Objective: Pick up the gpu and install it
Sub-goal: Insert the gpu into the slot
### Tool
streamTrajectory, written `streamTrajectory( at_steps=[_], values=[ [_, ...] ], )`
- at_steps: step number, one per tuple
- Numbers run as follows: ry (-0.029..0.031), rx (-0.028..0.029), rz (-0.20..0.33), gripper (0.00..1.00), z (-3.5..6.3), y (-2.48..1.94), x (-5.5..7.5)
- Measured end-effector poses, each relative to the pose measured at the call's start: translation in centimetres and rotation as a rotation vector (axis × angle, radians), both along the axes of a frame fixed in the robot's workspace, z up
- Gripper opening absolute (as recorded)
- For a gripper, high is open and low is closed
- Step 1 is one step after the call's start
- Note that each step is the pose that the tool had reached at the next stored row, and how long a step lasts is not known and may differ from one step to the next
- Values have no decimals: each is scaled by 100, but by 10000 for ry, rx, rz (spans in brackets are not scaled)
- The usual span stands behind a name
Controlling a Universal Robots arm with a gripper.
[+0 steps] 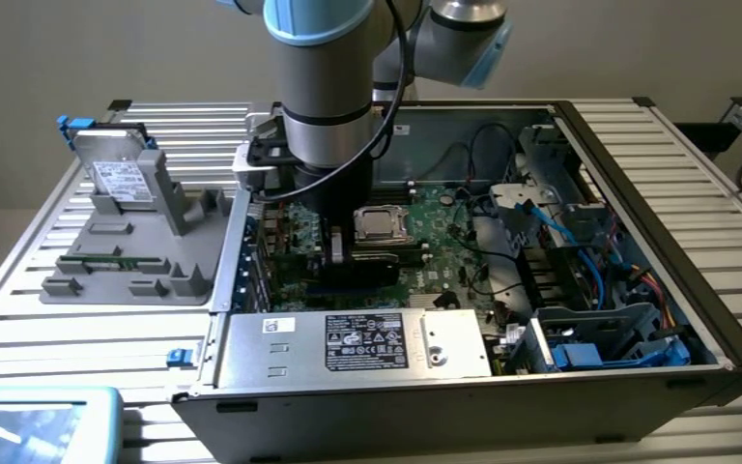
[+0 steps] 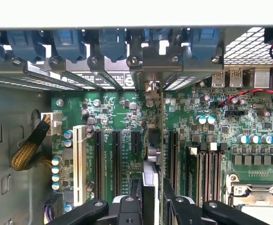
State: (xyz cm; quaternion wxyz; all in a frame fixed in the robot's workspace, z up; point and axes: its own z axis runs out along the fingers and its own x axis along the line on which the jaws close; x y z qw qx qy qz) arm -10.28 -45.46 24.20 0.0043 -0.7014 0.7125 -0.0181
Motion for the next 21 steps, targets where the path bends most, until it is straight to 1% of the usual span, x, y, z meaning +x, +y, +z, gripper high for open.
streamTrajectory(
  at_steps=[21],
  values=[
    [0, 1, 0, 28, -26, 0, -5]
  ],
)
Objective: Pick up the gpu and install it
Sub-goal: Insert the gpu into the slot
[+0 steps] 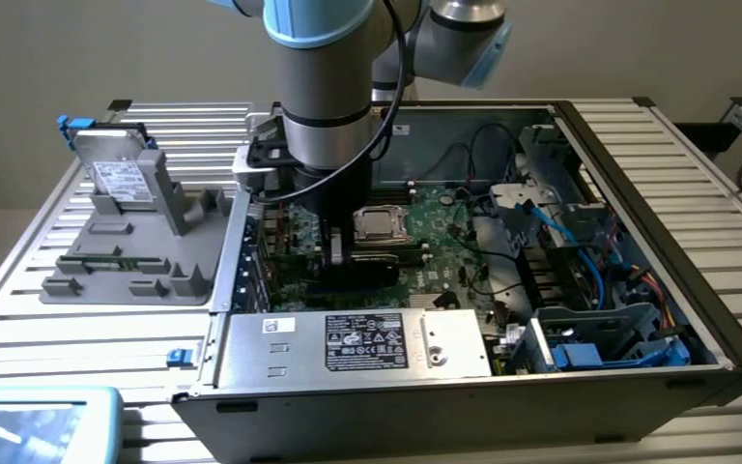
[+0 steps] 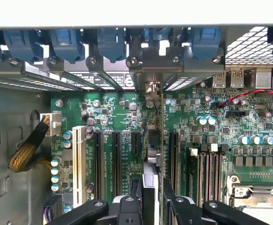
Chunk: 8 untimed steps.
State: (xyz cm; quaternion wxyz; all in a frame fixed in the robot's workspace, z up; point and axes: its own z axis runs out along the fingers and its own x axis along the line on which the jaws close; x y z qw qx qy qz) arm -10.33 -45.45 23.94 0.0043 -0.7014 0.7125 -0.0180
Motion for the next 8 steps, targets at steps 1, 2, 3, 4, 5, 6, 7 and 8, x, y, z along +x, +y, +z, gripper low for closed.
streamTrajectory(
  at_steps=[1, 2, 3, 4, 5, 6, 7, 8],
  values=[
    [1, 0, 0, 28, 0, 0, 0],
    [0, 0, 0, 28, 0, 0, 0],
    [0, 0, 0, 28, 0, 0, 0],
    [0, 0, 0, 28, 0, 0, 0],
    [0, 0, 0, 28, 0, 0, 0],
    [-1, 0, 0, 28, 0, 0, 0],
    [6, 4, -2, 28, 0, 1, -1],
    [2, 10, -7, 29, -4, 1, -4]
  ],
)
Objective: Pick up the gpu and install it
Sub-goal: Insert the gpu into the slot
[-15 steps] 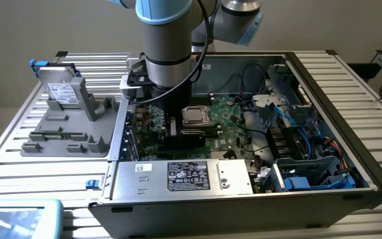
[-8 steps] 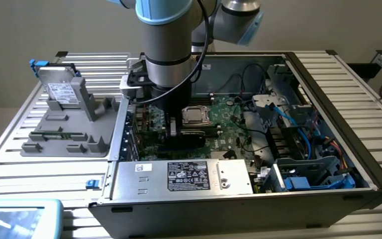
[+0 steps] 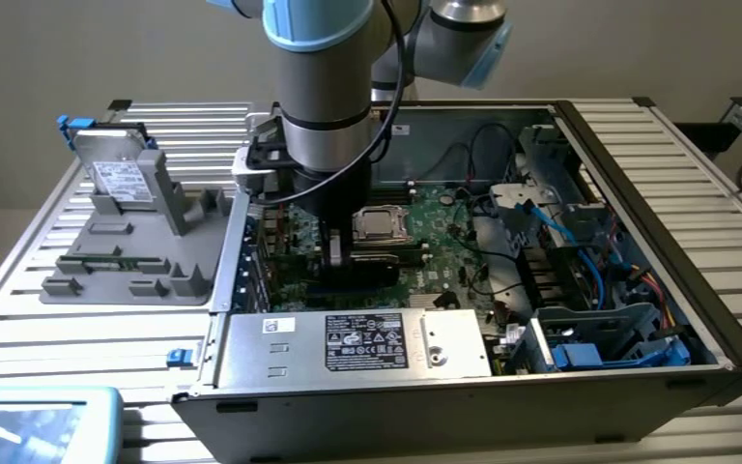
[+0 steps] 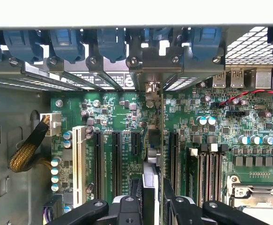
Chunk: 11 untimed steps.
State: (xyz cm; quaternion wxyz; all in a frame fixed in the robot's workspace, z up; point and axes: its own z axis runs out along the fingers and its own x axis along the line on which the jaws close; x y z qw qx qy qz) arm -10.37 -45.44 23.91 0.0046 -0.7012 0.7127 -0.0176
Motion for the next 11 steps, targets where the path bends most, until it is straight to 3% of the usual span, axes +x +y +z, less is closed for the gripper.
streamTrajectory(
  at_steps=[5, 11],
  values=[
    [-16, -9, 7, 42, 23, -1, 4],
    [-32, -53, 7, 42, 270, 0, 4]
  ],
)
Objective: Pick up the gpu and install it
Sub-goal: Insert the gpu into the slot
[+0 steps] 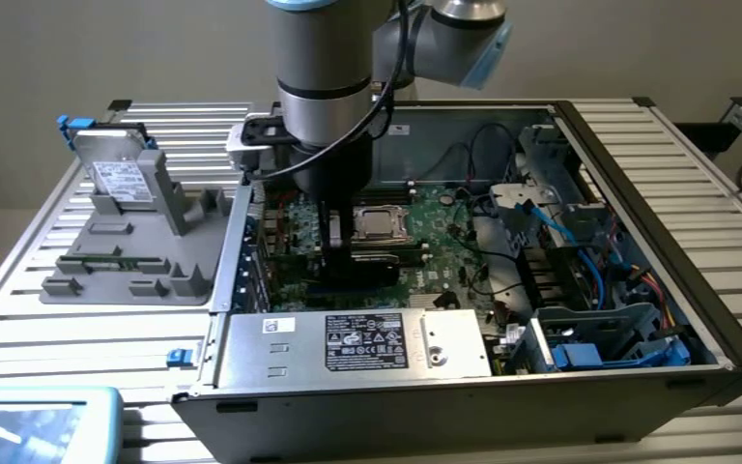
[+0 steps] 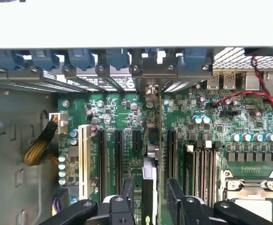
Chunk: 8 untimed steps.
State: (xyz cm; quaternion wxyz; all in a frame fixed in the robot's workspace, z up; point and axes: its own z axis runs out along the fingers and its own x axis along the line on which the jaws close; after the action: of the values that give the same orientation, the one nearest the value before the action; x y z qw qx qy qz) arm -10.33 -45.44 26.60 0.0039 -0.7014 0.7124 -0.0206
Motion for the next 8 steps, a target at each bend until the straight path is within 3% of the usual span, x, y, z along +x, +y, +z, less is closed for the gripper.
streamTrajectory(
  at_steps=[8],
  values=[
    [0, -21, -15, 42, 366, 0, -9]
  ],
)
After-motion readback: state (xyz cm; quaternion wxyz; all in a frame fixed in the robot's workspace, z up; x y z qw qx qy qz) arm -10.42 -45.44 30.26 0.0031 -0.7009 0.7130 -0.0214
